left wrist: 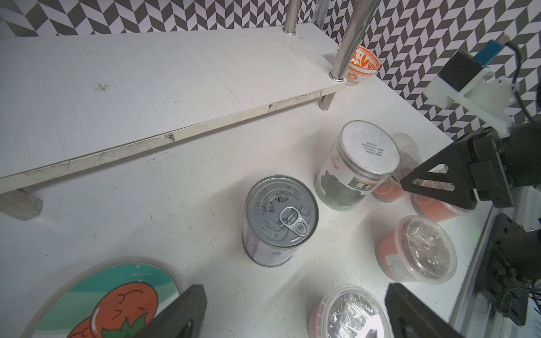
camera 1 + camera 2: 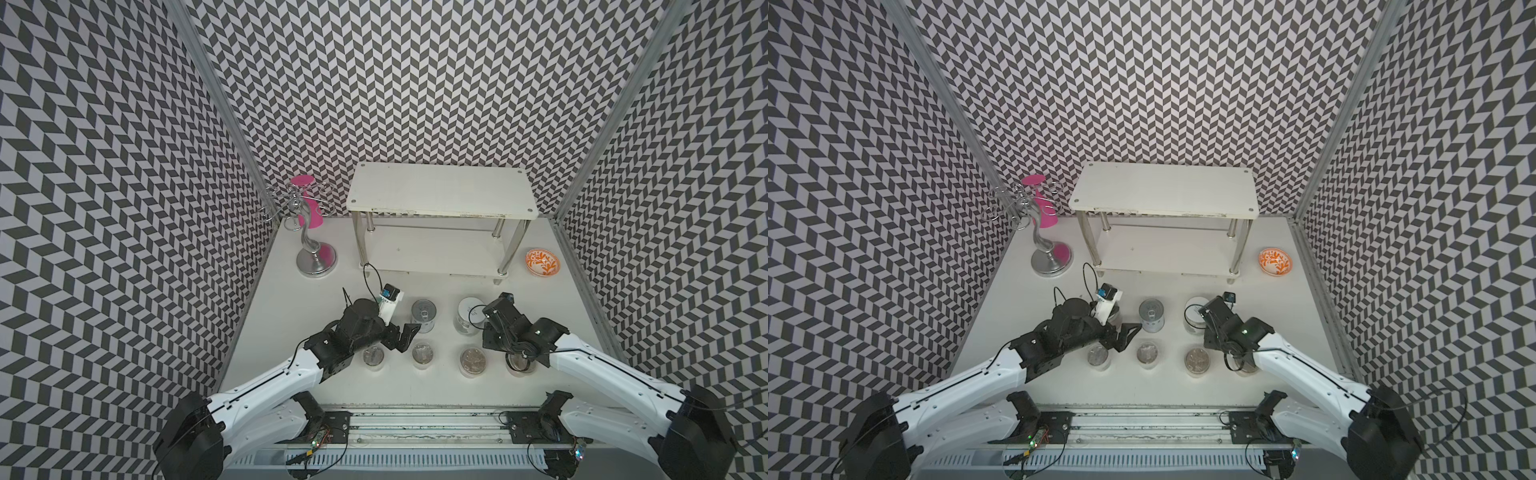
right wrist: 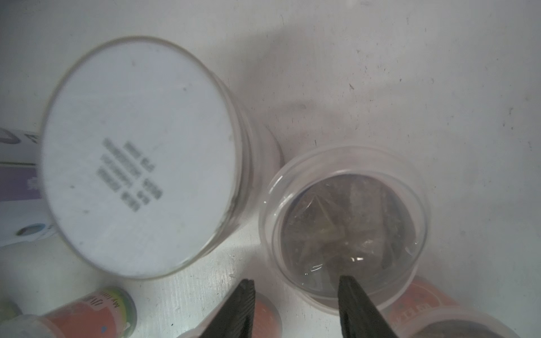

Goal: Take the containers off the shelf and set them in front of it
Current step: Adjust the container at the center of the board.

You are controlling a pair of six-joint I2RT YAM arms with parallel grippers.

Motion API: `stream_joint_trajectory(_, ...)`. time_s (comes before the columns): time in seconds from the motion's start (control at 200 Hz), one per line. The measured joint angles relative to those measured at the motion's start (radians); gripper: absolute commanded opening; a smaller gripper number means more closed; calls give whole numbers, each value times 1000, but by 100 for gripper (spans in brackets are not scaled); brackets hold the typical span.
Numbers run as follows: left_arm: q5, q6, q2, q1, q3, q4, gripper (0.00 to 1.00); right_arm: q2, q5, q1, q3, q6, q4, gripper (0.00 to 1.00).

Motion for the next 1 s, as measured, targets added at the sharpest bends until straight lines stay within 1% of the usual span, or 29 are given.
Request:
stream_joint_trajectory(0.145, 2, 0, 11, 0, 0, 0, 100, 4, 32, 0, 0, 15, -10, 50)
stream_joint_trajectory(0.396, 5, 0, 13, 0, 0, 0, 100, 50, 98, -10, 8, -3, 5, 50)
stream_joint_trajectory(0.521, 5, 0, 13, 0, 0, 0, 100, 66, 118, -47, 9, -31, 27, 49)
stream_joint_trajectory(0.756, 4, 0, 13, 0, 0, 0, 100, 101, 122, -153, 24, -120, 63, 49)
stream_joint_trajectory(0.926, 3, 0, 13, 0, 0, 0, 100, 137, 112, -185, 50, -166, 62, 49)
stream_joint_trajectory(1.001, 3, 0, 13, 0, 0, -1, 100, 135, 107, -187, 54, -175, 60, 52)
